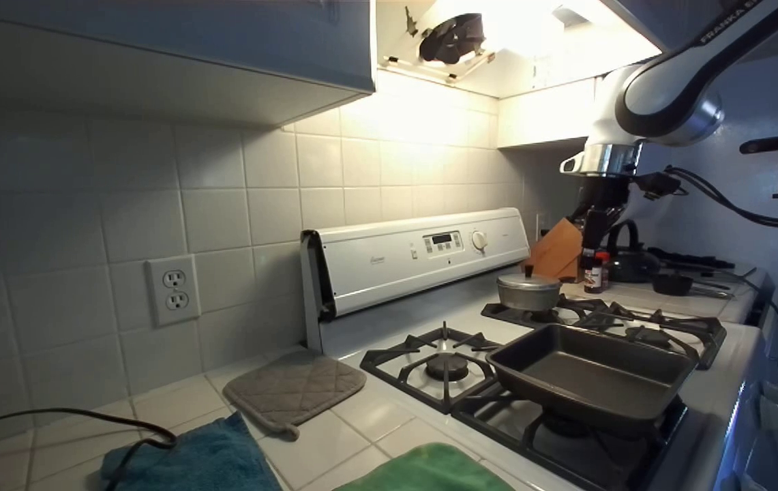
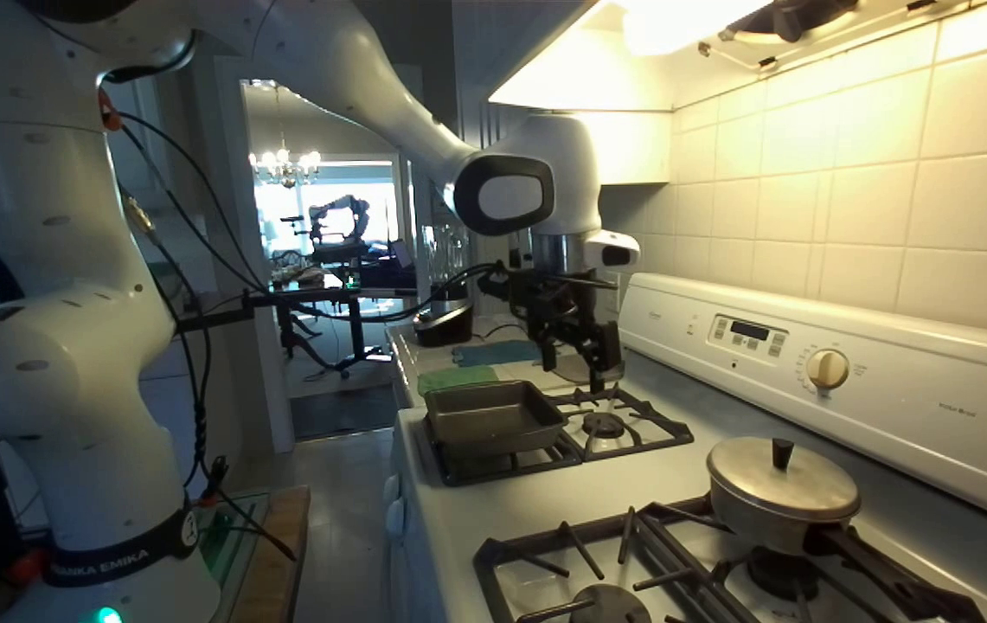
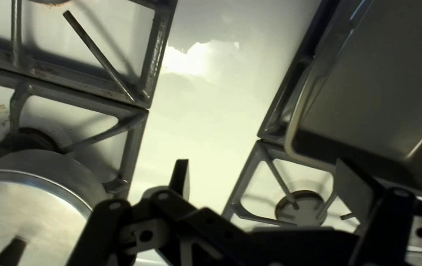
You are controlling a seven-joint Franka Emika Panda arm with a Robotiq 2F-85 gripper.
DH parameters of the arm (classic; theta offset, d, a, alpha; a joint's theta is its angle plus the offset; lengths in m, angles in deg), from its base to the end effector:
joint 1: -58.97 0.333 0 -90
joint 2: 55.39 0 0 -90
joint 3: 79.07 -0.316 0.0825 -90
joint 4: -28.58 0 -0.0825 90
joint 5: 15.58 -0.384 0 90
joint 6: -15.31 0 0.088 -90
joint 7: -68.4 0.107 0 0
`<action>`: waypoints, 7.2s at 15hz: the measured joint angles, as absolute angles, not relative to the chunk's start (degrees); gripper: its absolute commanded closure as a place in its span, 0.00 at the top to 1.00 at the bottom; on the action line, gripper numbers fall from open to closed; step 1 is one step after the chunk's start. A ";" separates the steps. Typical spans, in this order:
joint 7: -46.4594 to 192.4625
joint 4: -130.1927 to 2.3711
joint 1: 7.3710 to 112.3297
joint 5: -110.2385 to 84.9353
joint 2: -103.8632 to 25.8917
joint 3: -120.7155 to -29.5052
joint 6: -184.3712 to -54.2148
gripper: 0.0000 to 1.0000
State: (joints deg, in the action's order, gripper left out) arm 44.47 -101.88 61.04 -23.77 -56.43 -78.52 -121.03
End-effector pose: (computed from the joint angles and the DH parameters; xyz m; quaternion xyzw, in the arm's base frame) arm 0.5259 0.0154 0.3748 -0.9819 -0.1719 -0.0692 0.0397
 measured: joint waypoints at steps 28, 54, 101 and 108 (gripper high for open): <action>65.72 -86.78 56.01 -24.14 -39.37 -75.97 -138.72 1.00; 65.60 -72.89 53.80 -20.47 -25.66 -74.48 -139.28 0.69; 65.64 -77.52 53.01 -20.66 -33.88 -75.29 -137.85 0.06; 66.53 -83.87 51.14 -20.76 -39.14 -73.29 -136.54 0.06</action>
